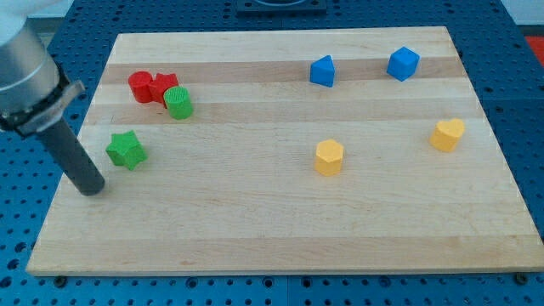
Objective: Push the green star towards the red circle
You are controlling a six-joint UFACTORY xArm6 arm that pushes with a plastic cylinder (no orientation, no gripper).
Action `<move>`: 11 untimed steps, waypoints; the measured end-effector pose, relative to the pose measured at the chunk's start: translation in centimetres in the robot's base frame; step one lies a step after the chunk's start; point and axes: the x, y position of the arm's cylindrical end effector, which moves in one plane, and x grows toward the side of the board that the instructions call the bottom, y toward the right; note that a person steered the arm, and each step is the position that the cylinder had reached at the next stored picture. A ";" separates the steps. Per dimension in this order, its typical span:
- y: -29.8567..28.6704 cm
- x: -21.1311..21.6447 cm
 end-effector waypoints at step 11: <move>-6.3 -7.8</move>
